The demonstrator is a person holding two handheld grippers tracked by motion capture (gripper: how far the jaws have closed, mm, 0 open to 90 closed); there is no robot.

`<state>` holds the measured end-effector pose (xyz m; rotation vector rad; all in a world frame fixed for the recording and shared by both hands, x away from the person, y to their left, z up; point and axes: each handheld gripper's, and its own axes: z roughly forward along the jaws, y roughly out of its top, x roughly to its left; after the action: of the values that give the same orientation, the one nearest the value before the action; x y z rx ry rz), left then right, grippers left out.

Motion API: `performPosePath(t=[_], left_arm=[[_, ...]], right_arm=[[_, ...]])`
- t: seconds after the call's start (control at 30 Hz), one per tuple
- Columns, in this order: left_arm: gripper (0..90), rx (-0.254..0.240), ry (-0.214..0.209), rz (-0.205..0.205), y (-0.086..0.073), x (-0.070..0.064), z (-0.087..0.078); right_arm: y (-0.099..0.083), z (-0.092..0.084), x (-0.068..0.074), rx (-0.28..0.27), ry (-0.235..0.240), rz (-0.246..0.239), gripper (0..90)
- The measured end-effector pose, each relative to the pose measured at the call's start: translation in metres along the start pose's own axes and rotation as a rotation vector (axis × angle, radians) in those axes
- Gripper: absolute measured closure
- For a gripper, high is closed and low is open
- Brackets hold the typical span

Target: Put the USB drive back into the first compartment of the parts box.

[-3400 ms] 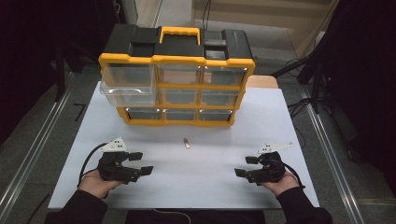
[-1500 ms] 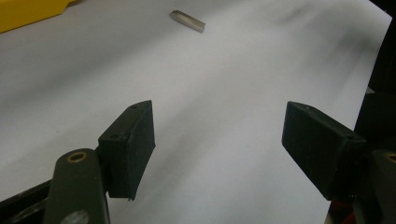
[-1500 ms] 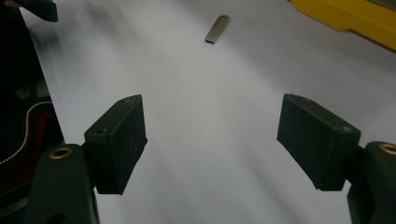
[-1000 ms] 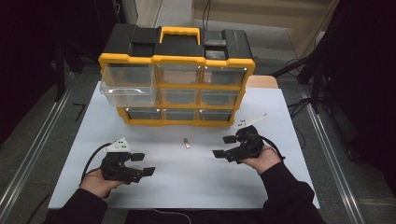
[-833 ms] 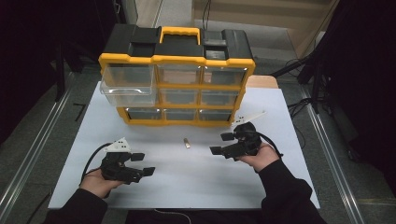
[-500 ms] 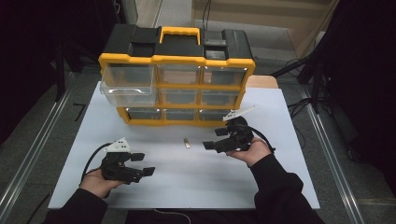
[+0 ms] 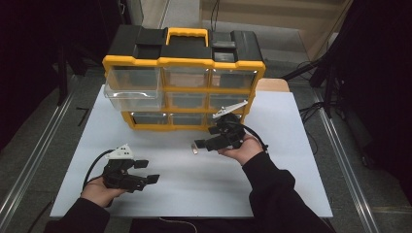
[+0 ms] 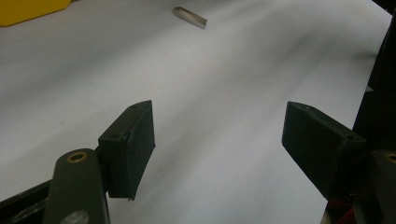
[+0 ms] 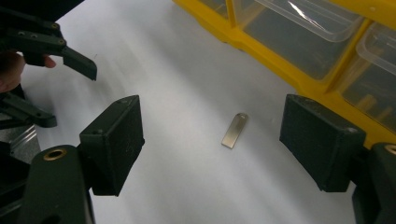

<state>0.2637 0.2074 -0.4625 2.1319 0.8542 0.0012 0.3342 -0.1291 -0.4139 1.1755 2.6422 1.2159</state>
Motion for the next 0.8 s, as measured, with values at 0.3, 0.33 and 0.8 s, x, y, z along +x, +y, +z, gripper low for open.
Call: performPosePath(t=[0.3,0.33,0.8], left_arm=[[26.7,-0.007,0.009,-0.001,-0.004,-0.002,-0.004],[26.7,-0.011,0.008,-0.005,-0.004,-0.002,-0.004],[26.7,-0.008,0.007,-0.002,-0.005,-0.003,-0.006]], right_arm=[[0.006,0.018,-0.003,0.011,-0.017,0.005,20.2],[0.006,0.020,-0.003,0.016,-0.018,0.011,20.3],[-0.002,0.041,-0.010,0.048,-0.045,0.031,21.7]])
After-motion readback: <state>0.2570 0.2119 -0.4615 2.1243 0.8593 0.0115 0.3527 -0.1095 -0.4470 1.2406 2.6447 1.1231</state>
